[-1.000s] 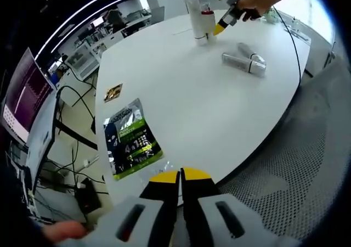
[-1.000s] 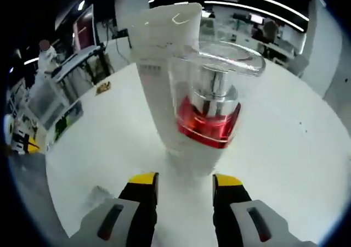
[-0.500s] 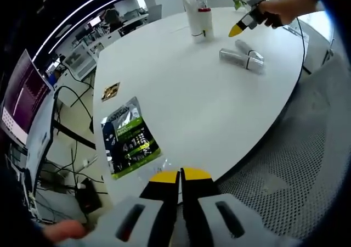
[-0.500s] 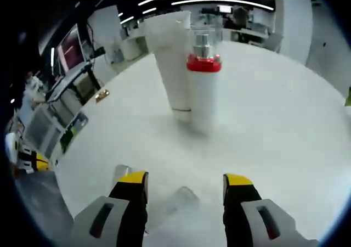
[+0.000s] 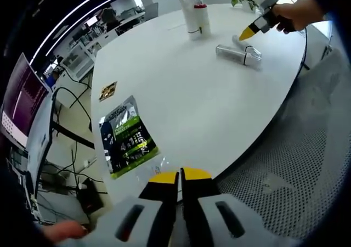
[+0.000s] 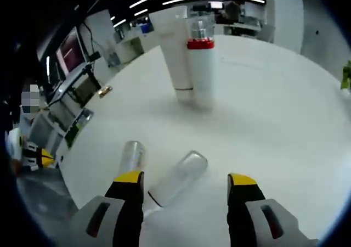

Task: Arrange the skincare products in the storage area until every visible bottle or jar stands upright without overlapping.

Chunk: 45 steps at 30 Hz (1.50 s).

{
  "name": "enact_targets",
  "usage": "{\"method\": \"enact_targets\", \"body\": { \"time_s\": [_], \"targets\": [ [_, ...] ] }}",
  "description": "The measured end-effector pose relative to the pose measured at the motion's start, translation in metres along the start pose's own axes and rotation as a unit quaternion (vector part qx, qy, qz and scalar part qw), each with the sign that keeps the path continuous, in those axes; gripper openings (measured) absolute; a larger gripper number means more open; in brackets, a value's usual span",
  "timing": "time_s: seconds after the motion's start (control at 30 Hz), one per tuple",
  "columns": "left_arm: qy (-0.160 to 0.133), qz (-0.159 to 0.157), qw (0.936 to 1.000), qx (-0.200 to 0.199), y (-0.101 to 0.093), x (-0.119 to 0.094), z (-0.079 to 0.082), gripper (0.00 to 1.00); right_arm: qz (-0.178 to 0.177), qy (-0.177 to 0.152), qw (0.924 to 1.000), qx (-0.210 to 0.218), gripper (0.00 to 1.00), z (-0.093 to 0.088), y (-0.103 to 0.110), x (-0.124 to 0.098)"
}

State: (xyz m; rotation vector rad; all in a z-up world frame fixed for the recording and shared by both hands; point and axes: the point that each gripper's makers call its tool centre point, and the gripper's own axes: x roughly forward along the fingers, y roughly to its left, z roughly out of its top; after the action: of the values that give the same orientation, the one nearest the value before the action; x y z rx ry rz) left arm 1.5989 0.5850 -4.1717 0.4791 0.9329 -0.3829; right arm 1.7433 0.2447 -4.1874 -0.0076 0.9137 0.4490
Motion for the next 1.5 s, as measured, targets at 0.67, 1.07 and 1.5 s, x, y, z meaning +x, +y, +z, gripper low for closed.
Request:
{"method": "enact_targets", "body": {
  "time_s": [0.67,1.07,1.5],
  "targets": [
    [0.008,-0.003,0.9999,-0.011,0.003,0.001,-0.006,0.00,0.027,-0.016,0.9993,0.021,0.60,-0.022,0.027,-0.001],
    [0.046,-0.025,0.9984,-0.021,-0.003,0.007,-0.023,0.00,0.106,-0.062,0.9911,0.050,0.58,-0.016,0.047,0.005],
    [0.072,-0.042,0.9965,-0.004,-0.012,0.008,-0.031,0.00,0.086,-0.091,0.9906,0.056,0.59,-0.006,0.040,-0.020]
  ]
}}
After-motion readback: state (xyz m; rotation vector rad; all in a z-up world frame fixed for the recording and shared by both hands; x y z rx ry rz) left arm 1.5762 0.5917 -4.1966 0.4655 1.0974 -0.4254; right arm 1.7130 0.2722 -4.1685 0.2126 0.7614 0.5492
